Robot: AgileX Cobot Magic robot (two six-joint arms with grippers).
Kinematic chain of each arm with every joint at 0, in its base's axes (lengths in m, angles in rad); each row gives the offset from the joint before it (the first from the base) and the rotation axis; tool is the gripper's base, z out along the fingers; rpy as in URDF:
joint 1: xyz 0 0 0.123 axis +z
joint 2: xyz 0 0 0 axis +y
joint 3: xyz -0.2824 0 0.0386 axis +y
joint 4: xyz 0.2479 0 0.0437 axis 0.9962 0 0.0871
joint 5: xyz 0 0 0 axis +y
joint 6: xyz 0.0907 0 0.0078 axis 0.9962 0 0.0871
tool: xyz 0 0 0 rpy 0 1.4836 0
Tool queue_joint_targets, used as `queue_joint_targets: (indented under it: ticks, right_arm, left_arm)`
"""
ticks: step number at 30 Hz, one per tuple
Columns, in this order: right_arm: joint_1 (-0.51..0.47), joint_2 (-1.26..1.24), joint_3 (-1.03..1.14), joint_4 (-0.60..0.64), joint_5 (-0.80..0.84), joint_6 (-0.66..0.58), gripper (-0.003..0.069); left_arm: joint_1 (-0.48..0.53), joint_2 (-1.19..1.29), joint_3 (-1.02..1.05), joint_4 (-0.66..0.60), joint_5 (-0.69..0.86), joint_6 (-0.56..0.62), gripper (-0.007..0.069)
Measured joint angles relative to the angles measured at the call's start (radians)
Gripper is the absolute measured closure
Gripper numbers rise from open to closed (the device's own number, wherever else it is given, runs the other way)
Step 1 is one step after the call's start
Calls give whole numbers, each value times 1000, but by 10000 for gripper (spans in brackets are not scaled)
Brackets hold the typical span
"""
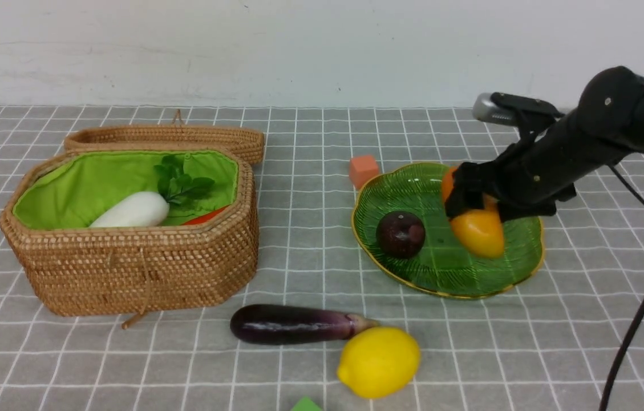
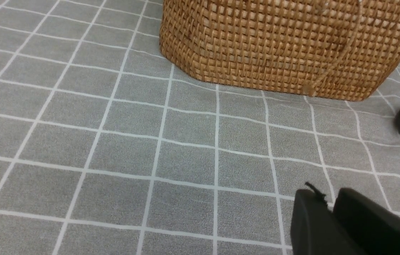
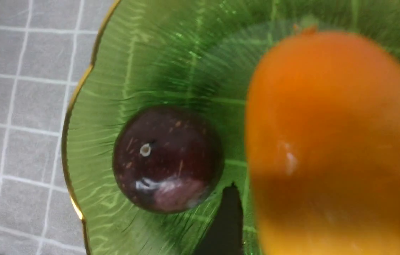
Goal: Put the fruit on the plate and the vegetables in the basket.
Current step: Use the right arm to grab a mango and put it into the right plate, then grab an eggplant with your right arm and place it in the basket on the left.
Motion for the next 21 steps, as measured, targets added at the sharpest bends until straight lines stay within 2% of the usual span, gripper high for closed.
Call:
queue_joint_targets:
  ticks: [5,7,10,11,12,15,17,19,21]
  right_arm:
    - [3,-50,0,-14,12,-3,0]
    - [20,-88,0,-14,35,-58,20]
    - [101,-143,-2,-13,91,-281,44]
    - [109,-143,-3,-13,91,-281,44]
    - [144,-154,-5,-11,111,-367,49]
    - [325,-158,-6,-2,158,-649,65]
    - [359,-152,-6,1,161,-697,69]
    - [447,-110,-6,4,155,-810,81]
    - [483,-63,-6,4,134,-838,86]
  left_arm:
    - [0,0,0,0,0,0,522]
    - [0,0,0,0,0,0,522]
    - [0,0,0,0,0,0,517]
    - [0,0,0,0,0,0,515]
    - [0,0,0,0,0,0,515]
    - [0,0,0,0,0,0,512]
    - [0,0,0,0,0,0,511]
    - [0,0,0,0,0,0,512]
    - [0,0,0,0,0,0,512]
